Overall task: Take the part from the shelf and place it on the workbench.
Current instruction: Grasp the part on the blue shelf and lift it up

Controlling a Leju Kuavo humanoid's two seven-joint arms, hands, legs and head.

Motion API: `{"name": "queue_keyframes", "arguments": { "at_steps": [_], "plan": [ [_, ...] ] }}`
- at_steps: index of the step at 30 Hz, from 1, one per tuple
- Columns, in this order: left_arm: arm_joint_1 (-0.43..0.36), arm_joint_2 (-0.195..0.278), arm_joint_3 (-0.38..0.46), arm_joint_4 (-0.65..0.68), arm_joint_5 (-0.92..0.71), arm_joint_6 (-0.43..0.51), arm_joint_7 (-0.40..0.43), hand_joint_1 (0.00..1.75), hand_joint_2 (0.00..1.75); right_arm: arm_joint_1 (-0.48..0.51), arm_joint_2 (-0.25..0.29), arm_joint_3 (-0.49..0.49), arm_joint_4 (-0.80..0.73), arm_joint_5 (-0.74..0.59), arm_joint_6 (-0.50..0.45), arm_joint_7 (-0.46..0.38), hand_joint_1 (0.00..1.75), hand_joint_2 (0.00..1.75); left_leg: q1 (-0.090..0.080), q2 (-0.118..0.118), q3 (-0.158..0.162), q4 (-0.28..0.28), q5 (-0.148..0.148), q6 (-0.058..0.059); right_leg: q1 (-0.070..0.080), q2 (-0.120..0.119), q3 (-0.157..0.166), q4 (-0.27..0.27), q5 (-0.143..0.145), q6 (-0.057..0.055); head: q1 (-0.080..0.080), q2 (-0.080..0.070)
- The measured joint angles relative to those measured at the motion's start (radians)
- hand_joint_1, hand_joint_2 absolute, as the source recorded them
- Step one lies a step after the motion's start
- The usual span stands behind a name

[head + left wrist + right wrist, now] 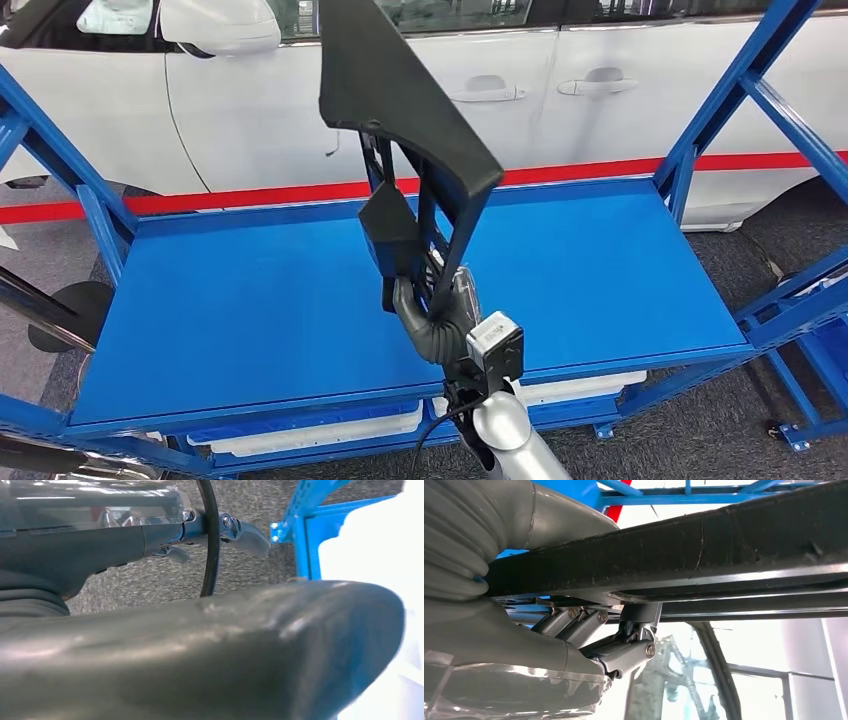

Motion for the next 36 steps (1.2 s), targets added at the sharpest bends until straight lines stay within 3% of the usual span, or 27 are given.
{"name": "queue_keyframes", "arguments": {
  "at_steps": [1, 4, 6, 10, 11, 14, 15, 16, 17, 19, 20, 24, 26, 28, 29, 30, 31, 32, 34, 36],
  "plan": [
    [0.001, -0.002, 0.008, 0.0, 0.004, 0.001, 0.002, 0.0, 0.0, 0.017, -0.008, 0.001, -0.02, -0.004, -0.006, 0.005, 1.75, 1.75, 0.0, 0.0, 0.0, 0.0, 0.0, 0.0, 0.0, 0.0, 0.003, -0.005, 0.014, -0.001, 0.0, 0.0],
    [0.003, -0.011, 0.025, 0.0, 0.01, 0.005, 0.006, 0.0, 0.0, 0.055, -0.02, 0.003, -0.054, -0.002, -0.021, 0.007, 1.75, 1.75, -0.001, -0.004, 0.004, 0.001, -0.004, -0.006, 0.002, 0.0, 0.106, -0.208, 0.111, -0.013, 0.0, 0.0],
    [0.003, -0.015, 0.034, 0.0, 0.013, 0.007, 0.007, 0.0, 0.0, 0.065, -0.024, 0.005, -0.071, 0.0, -0.022, 0.003, 1.75, 1.75, -0.004, -0.004, 0.002, 0.003, -0.008, -0.015, 0.006, 0.0, 0.144, -0.291, 0.136, -0.021, 0.0, 0.0],
    [0.003, -0.02, 0.042, 0.0, 0.015, 0.009, 0.008, 0.0, 0.0, 0.079, -0.028, 0.008, -0.091, 0.0, -0.023, 0.001, 1.75, 1.75, -0.002, -0.002, -0.002, 0.02, -0.026, -0.038, 0.005, -0.001, 0.15, -0.306, 0.139, -0.04, 0.0, 0.0],
    [0.003, -0.021, 0.044, 0.0, 0.015, 0.01, 0.01, 0.0, 0.0, 0.08, -0.028, 0.008, -0.095, 0.002, -0.026, 0.001, 1.75, 1.75, -0.002, -0.002, -0.017, 0.056, -0.049, -0.043, 0.003, -0.002, 0.152, -0.309, 0.141, -0.045, 0.0, 0.0],
    [0.004, -0.023, 0.054, 0.0, 0.016, 0.022, 0.027, 0.0, 0.0, 0.097, -0.032, 0.009, -0.096, 0.015, -0.042, -0.014, 1.75, 1.75, 0.0, 0.0, -0.105, 0.246, -0.142, -0.052, 0.004, -0.007, 0.154, -0.309, 0.141, -0.053, 0.0, 0.0],
    [0.005, -0.024, 0.058, 0.0, 0.015, 0.026, 0.031, 0.0, 0.0, 0.111, -0.036, 0.009, -0.095, 0.02, -0.043, -0.029, 1.75, 1.75, 0.0, 0.0, -0.122, 0.282, -0.15, -0.053, 0.005, -0.008, 0.154, -0.307, 0.141, -0.053, 0.0, 0.0],
    [0.007, -0.025, 0.061, 0.0, 0.013, 0.03, 0.033, 0.0, 0.0, 0.127, -0.04, 0.009, -0.094, 0.024, -0.042, -0.048, 1.75, 1.75, 0.0, 0.0, -0.119, 0.276, -0.136, -0.052, 0.006, -0.008, 0.153, -0.305, 0.141, -0.053, 0.0, 0.0],
    [0.009, -0.026, 0.063, 0.0, 0.01, 0.032, 0.034, 0.0, 0.0, 0.145, -0.045, 0.009, -0.094, 0.029, -0.039, -0.071, 1.75, 1.75, 0.0, 0.0, -0.096, 0.231, -0.106, -0.05, 0.007, -0.008, 0.153, -0.303, 0.14, -0.053, 0.0, 0.0],
    [0.009, -0.027, 0.066, 0.0, 0.002, 0.035, 0.033, 0.0, 0.0, 0.181, -0.052, 0.009, -0.094, 0.046, -0.033, -0.113, 1.75, 1.75, -0.003, -0.001, -0.026, 0.091, -0.042, -0.041, 0.009, -0.007, 0.152, -0.297, 0.138, -0.05, 0.0, 0.0],
    [0.009, -0.028, 0.068, 0.0, 0.0, 0.035, 0.033, 0.0, 0.0, 0.196, -0.056, 0.009, -0.094, 0.055, -0.032, -0.128, 1.75, 1.75, -0.006, -0.001, -0.003, 0.042, -0.025, -0.037, 0.011, -0.006, 0.149, -0.295, 0.137, -0.047, 0.0, 0.0],
    [0.01, -0.032, 0.072, 0.0, -0.002, 0.035, 0.033, 0.0, 0.0, 0.234, -0.067, 0.009, -0.094, 0.07, -0.032, -0.143, 1.75, 1.75, -0.009, -0.001, 0.003, 0.007, -0.004, -0.015, 0.012, -0.003, 0.141, -0.289, 0.14, -0.026, 0.0, 0.0],
    [0.009, -0.035, 0.074, 0.0, -0.002, 0.035, 0.033, 0.0, 0.0, 0.242, -0.071, 0.009, -0.094, 0.072, -0.032, -0.144, 1.75, 1.75, -0.004, 0.003, -0.006, -0.002, 0.011, 0.0, 0.011, -0.002, 0.125, -0.247, 0.094, -0.014, 0.0, 0.0],
    [0.008, -0.036, 0.077, 0.0, -0.002, 0.034, 0.033, 0.0, 0.0, 0.246, -0.076, 0.009, -0.095, 0.073, -0.032, -0.144, 1.75, 1.75, -0.003, 0.006, -0.023, -0.002, 0.024, 0.008, 0.004, -0.002, 0.087, -0.132, 0.006, -0.004, 0.0, 0.0],
    [0.008, -0.037, 0.078, 0.0, -0.002, 0.034, 0.033, 0.0, 0.0, 0.248, -0.078, 0.009, -0.095, 0.074, -0.032, -0.144, 1.75, 1.75, -0.004, 0.007, -0.033, -0.001, 0.03, 0.009, 0.001, -0.002, 0.07, -0.072, -0.028, 0.0, 0.0, 0.0],
    [0.008, -0.037, 0.08, 0.0, -0.003, 0.034, 0.033, 0.0, 0.0, 0.251, -0.08, 0.009, -0.095, 0.074, -0.032, -0.144, 1.75, 1.75, -0.004, 0.007, -0.043, 0.001, 0.037, 0.008, -0.002, -0.002, 0.064, -0.034, -0.043, 0.003, 0.0, 0.0],
    [0.008, -0.037, 0.081, 0.0, -0.003, 0.034, 0.033, 0.0, 0.0, 0.253, -0.082, 0.009, -0.095, 0.075, -0.032, -0.144, 1.75, 1.75, -0.004, 0.008, -0.054, 0.004, 0.043, 0.006, -0.005, -0.002, 0.078, -0.032, -0.037, 0.006, 0.0, 0.0],
    [0.008, -0.038, 0.082, 0.0, -0.004, 0.034, 0.032, 0.0, 0.0, 0.254, -0.083, 0.009, -0.095, 0.079, -0.031, -0.144, 1.75, 1.75, -0.003, 0.008, -0.064, 0.007, 0.049, 0.003, -0.008, -0.003, 0.11, -0.068, -0.015, 0.007, 0.0, 0.0],
    [0.009, -0.039, 0.085, 0.0, -0.01, 0.032, 0.024, 0.0, 0.0, 0.257, -0.084, 0.009, -0.095, 0.104, -0.026, -0.145, 1.75, 1.75, -0.004, 0.007, -0.083, 0.014, 0.062, -0.006, -0.011, -0.003, 0.208, -0.208, 0.026, 0.005, 0.0, 0.0],
    [0.009, -0.04, 0.088, 0.0, -0.02, 0.029, 0.008, 0.0, 0.0, 0.267, -0.085, 0.008, -0.095, 0.15, -0.022, -0.151, 1.75, 1.75, -0.005, 0.006, -0.089, 0.015, 0.074, -0.018, -0.006, -0.002, 0.266, -0.301, 0.039, -0.004, 0.0, 0.0]
  ]
}}
